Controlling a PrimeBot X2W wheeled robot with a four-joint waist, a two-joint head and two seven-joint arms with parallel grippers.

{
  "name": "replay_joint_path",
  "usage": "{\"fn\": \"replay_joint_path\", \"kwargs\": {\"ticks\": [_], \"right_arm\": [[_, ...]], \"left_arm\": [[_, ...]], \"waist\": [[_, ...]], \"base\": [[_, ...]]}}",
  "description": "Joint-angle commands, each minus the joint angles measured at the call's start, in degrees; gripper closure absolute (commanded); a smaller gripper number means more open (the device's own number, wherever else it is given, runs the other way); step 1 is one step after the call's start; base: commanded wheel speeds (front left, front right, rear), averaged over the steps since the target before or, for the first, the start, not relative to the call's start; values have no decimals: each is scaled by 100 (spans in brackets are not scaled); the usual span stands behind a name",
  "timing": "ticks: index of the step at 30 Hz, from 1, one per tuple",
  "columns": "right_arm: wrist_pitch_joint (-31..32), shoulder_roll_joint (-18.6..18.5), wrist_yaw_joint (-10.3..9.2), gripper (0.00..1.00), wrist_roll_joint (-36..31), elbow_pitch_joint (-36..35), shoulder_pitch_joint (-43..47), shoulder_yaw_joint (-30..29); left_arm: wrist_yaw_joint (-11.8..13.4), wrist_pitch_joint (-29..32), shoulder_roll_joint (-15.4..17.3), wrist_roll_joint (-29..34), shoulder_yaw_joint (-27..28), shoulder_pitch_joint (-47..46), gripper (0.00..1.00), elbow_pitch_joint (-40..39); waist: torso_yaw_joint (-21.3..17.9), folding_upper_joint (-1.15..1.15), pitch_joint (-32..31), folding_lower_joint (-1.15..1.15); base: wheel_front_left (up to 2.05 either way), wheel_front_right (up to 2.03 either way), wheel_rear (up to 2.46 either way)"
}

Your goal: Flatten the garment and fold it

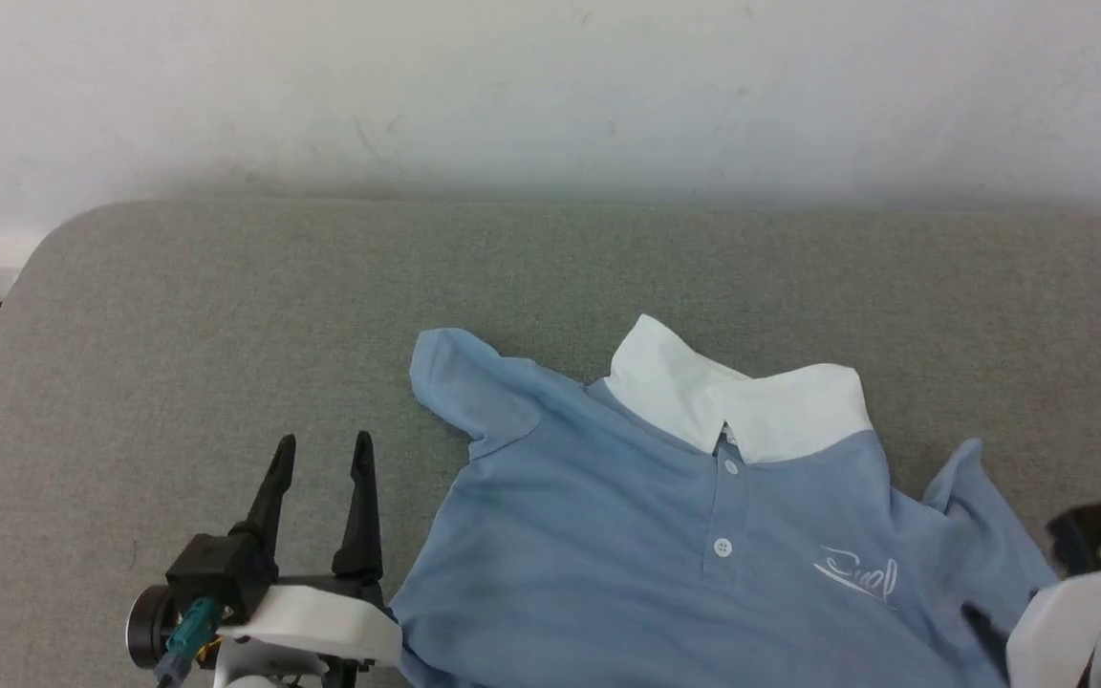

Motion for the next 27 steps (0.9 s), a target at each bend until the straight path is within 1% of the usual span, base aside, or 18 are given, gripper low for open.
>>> {"fn": "replay_joint_path", "kwargs": {"ticks": [1,5,9,11,14,19,23,26,27], "right_arm": [[-67,-105,-9,0,-72,-78,-222,-61],[-111,-456,-9,0,-178,-75,-744,-216],[-166,-755,-9,0,-82,438,-1352,-162],[-196,-953,-9,0,-16,815,-1616,33],[-270,-1198,-9,0,270,1359,-1981,442],[-371,-1580,-9,0,536,2188,-2417,1205],[-622,-1704,-9,0,690,2754,-2635,1636],[-824,-1718,-9,0,819,3063,-2732,1970],[-878,-1705,-9,59,889,3148,-2753,2047]], "left_arm": [[-42,-26,-23,51,9,-69,0,15],[-65,-26,-58,73,-21,-144,0,-12],[-95,-26,-90,95,-83,-247,0,-7],[-109,-26,-97,111,-108,-313,0,10],[-126,-26,-103,134,-135,-412,0,40],[-135,-26,-113,155,-165,-527,0,87],[-130,-26,-127,151,-186,-565,0,112],[-124,-26,-133,144,-175,-556,0,111],[-118,-26,-136,146,-172,-548,0,111]], "waist": [[25,0,48,0],[85,0,195,0],[178,0,404,0],[245,0,514,0],[364,0,658,0],[554,0,827,0],[682,0,910,0],[707,0,928,0],[701,0,927,0]], "base": [[0,0,0],[0,0,0],[0,0,0],[0,0,0],[0,0,0],[0,0,0],[0,0,0],[0,0,0],[0,0,0]]}}
